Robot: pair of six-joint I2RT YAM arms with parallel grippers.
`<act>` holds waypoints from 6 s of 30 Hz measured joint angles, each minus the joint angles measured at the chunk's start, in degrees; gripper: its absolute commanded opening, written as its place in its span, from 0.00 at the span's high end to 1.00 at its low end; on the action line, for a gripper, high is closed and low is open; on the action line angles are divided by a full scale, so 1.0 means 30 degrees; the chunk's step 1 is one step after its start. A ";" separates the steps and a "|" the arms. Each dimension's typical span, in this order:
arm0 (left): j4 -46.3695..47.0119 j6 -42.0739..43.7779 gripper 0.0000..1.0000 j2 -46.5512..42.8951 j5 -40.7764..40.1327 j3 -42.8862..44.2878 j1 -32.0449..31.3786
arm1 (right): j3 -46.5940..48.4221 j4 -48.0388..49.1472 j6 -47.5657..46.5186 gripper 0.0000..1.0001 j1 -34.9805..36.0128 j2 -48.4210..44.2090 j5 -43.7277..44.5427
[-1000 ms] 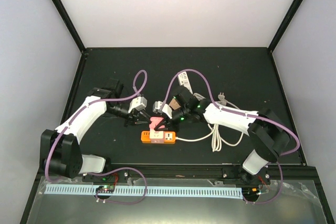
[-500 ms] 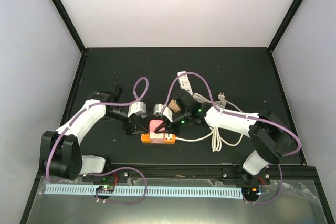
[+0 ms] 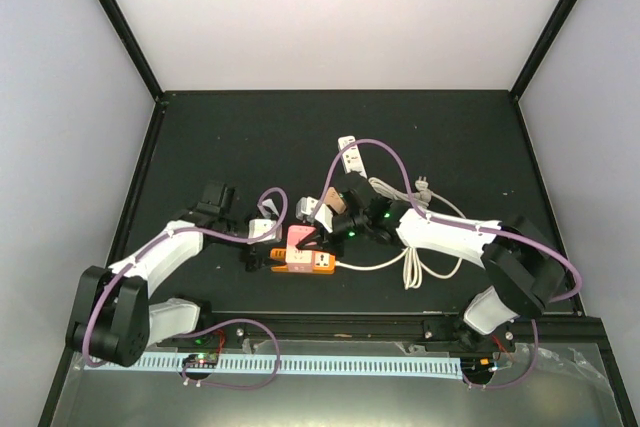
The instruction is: Insert the plug
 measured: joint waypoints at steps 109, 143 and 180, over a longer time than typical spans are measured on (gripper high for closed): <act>-0.6543 0.4160 0.34 0.2317 0.3475 0.3861 0.2339 | 0.0073 0.0015 -0.1676 0.99 0.2164 0.0656 0.5654; -0.1049 -0.0153 0.98 0.0051 0.2841 0.1151 0.0386 | -0.0277 0.0576 -0.1341 0.99 0.2310 0.0801 0.6579; -0.0852 -0.0758 0.98 -0.0197 0.1960 0.1297 -0.0182 | -0.1552 0.0066 -0.1115 0.87 0.1792 -0.1647 0.6331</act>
